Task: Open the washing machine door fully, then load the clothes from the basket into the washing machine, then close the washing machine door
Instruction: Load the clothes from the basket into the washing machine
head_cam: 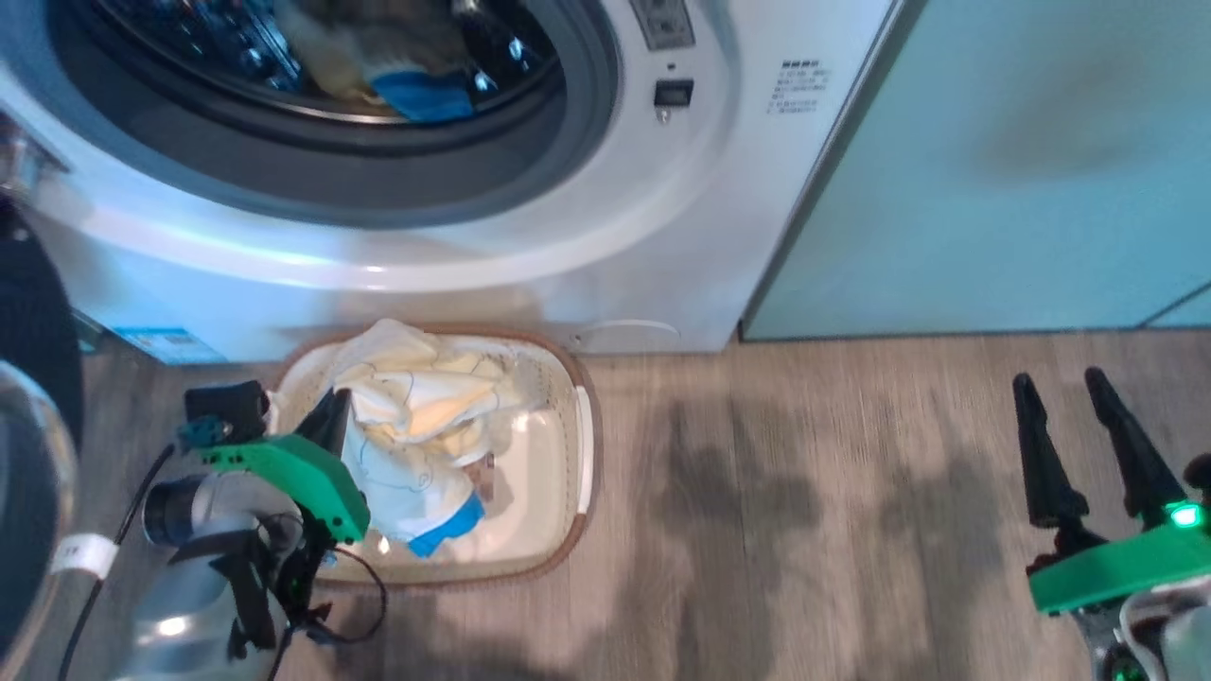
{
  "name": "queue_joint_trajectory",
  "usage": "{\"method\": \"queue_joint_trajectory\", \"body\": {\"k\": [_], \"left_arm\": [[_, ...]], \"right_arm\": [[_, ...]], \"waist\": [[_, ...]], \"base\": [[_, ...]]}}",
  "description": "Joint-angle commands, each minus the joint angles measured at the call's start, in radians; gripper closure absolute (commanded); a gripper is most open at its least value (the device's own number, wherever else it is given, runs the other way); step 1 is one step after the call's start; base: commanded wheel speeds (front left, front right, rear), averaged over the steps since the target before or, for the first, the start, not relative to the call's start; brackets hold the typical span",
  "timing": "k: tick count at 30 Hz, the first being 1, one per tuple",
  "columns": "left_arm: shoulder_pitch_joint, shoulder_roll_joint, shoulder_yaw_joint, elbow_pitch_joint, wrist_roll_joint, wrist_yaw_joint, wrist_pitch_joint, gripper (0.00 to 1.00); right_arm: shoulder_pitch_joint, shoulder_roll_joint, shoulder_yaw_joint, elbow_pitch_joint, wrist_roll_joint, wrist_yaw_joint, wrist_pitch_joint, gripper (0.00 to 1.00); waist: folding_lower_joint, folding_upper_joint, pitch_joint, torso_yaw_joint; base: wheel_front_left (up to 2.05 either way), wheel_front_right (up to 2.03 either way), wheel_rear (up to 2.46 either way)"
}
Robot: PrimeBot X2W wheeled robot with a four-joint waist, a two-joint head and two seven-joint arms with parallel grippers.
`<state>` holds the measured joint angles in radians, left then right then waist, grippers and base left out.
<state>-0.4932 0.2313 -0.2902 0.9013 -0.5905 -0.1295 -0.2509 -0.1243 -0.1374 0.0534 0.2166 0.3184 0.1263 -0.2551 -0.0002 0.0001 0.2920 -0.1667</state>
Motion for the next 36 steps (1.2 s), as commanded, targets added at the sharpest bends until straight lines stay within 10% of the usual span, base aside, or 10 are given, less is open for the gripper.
{"method": "queue_joint_trajectory", "body": {"k": [1,16,36], "left_arm": [[0.0,0.04,0.044,-0.035,0.0,-0.001,-0.011,1.0],[0.176,0.034,0.252,-0.355,0.069,-0.001,-0.011,1.0],[0.229,0.011,0.299,-0.612,0.022,0.016,0.015,1.0]], "right_arm": [[0.004,-0.008,0.013,-0.025,0.008,0.004,-0.007,0.0],[0.095,0.0,-0.007,-0.023,0.011,0.004,-0.007,0.0],[0.127,0.009,-0.013,-0.027,0.013,0.004,-0.007,0.0]], "waist": [[0.0002,-0.0001,-0.04,0.019],[0.0002,-0.0001,-0.179,0.05],[0.0002,-0.0001,-0.224,0.047]], "base": [[0.0,0.0,0.0],[0.0,0.0,0.0],[0.0,0.0,0.0]]}}
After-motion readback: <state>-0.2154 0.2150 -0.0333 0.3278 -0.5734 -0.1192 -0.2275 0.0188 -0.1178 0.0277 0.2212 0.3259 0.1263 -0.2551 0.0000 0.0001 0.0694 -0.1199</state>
